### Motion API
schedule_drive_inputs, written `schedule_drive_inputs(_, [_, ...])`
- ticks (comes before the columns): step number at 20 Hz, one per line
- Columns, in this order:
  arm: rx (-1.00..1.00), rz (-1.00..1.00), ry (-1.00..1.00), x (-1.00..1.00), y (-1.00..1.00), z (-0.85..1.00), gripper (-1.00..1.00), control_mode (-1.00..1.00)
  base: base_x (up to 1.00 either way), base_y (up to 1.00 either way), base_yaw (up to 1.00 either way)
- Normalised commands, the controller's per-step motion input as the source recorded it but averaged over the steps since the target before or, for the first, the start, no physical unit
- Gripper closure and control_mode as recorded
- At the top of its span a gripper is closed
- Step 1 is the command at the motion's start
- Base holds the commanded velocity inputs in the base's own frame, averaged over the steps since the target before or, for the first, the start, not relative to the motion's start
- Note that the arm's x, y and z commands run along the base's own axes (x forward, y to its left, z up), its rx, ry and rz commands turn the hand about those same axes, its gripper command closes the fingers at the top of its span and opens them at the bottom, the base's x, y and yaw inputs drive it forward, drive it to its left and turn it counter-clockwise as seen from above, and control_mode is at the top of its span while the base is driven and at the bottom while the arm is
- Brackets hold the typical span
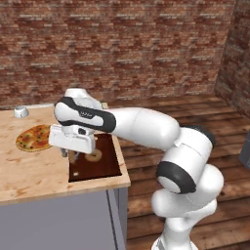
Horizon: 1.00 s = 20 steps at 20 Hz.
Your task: Take the pizza cutter from the drawer on the left and place it on the dining counter for cutting.
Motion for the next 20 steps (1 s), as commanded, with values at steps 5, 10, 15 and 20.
schedule_drive_inputs(5, [-0.12, 0.0, 0.05, 0.39, 0.33, -0.28, 1.0, -1.0, 0.0, 0.0, 0.0])
schedule_drive_inputs(10, [-0.08, 0.0, 0.0, 0.15, 0.34, -0.22, 1.0, -1.0, 0.0, 0.0, 0.0])
schedule_drive_inputs(15, [0.0, -0.01, 0.0, 0.12, 0.26, -0.05, 1.0, -1.0, 0.0, 0.0, 0.0])
schedule_drive_inputs(20, [0.0, -0.03, 0.0, 0.15, 0.12, -0.12, 1.0, -1.0, 0.0, 0.0, 0.0])
